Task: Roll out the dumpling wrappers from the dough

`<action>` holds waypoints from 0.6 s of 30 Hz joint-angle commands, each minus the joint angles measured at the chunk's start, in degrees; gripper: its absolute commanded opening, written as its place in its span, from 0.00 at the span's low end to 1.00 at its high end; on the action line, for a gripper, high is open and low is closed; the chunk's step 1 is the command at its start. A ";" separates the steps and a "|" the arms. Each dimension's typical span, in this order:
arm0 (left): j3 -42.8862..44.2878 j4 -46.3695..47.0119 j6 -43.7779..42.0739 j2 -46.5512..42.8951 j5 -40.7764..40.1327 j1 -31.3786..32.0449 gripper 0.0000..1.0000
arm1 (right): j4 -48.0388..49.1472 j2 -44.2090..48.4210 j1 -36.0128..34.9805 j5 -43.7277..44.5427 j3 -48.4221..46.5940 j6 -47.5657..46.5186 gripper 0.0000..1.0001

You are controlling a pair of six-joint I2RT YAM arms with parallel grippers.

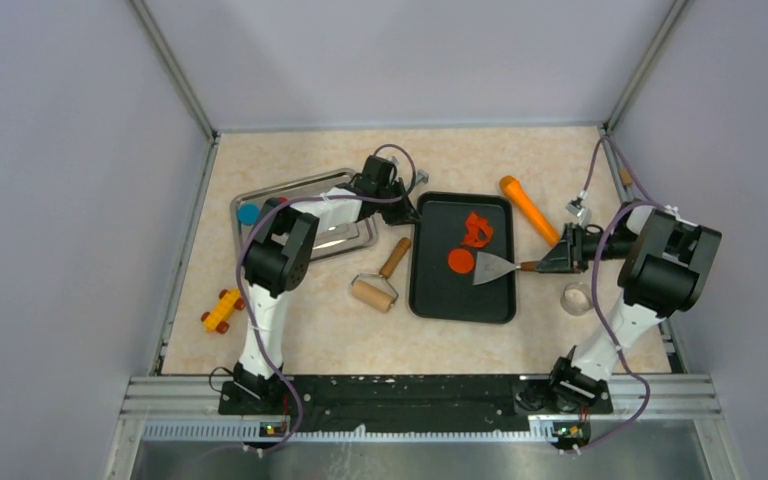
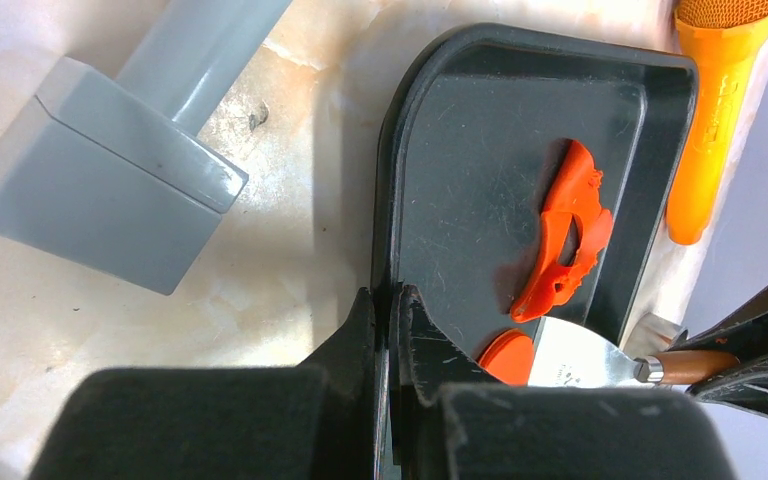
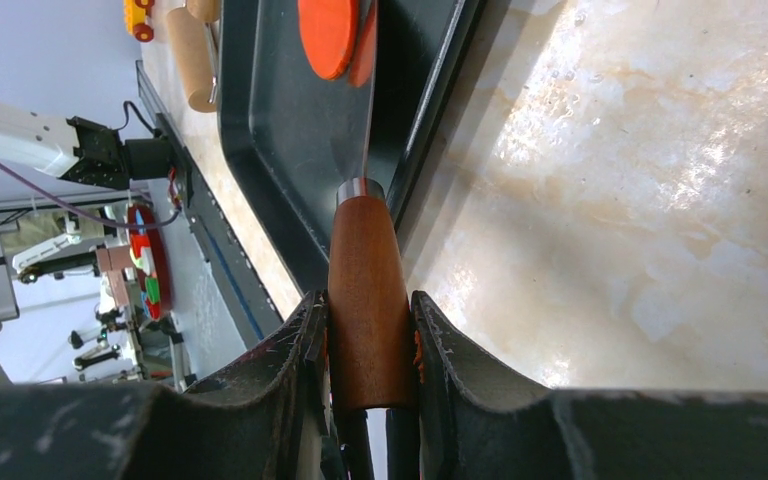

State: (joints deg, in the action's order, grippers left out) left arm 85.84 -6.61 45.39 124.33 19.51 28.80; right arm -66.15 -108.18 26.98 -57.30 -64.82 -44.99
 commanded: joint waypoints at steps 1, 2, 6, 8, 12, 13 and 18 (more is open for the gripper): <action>-2.07 -4.17 1.03 -1.33 1.26 0.11 0.00 | 4.64 -0.68 0.79 6.94 -2.70 -3.87 0.00; -2.14 -4.00 1.11 -1.29 1.36 0.12 0.00 | 4.58 -0.90 0.79 6.91 -2.78 -3.87 0.00; -2.59 -3.54 1.37 -1.30 1.91 0.12 0.00 | 4.19 -2.24 0.79 6.06 -3.09 -4.14 0.00; -2.87 -3.43 1.43 -1.33 2.06 0.12 0.00 | 3.52 -3.84 0.79 5.57 -3.44 -4.48 0.00; -2.85 -3.20 1.45 -1.04 2.66 0.12 0.00 | 3.22 -5.23 0.74 5.27 -4.05 -4.40 0.00; -2.78 -3.05 1.46 -0.93 2.98 0.12 0.00 | 3.08 -5.54 0.71 5.27 -4.29 -4.40 0.00; -2.78 -2.44 1.58 -0.61 3.85 0.07 0.00 | 2.85 -7.25 0.39 4.71 -4.95 -4.18 0.00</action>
State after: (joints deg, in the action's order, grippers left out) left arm 84.75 -4.69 46.00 124.25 21.04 28.40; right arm -68.71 -113.82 27.29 -58.19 -67.64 -46.11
